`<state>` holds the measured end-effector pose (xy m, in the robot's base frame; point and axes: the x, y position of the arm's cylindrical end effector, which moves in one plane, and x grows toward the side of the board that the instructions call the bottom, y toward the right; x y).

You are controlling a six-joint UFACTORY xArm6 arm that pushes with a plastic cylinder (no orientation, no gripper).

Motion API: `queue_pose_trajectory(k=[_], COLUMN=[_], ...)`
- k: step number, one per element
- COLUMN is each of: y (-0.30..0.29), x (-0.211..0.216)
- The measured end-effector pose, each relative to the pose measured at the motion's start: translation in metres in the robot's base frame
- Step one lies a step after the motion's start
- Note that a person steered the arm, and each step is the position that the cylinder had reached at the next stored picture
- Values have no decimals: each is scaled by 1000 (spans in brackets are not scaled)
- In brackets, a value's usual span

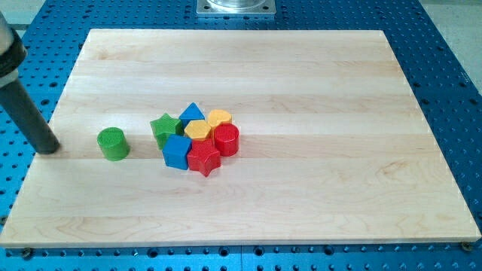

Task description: Slide the green circle into the green star

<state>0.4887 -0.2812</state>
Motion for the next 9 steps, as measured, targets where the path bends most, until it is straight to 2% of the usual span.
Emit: queue_pose_trajectory(k=[1, 2, 3, 5, 6, 7, 9], y=[28, 96, 128, 132, 86, 115, 192], x=[12, 9, 7, -5, -5, -41, -45])
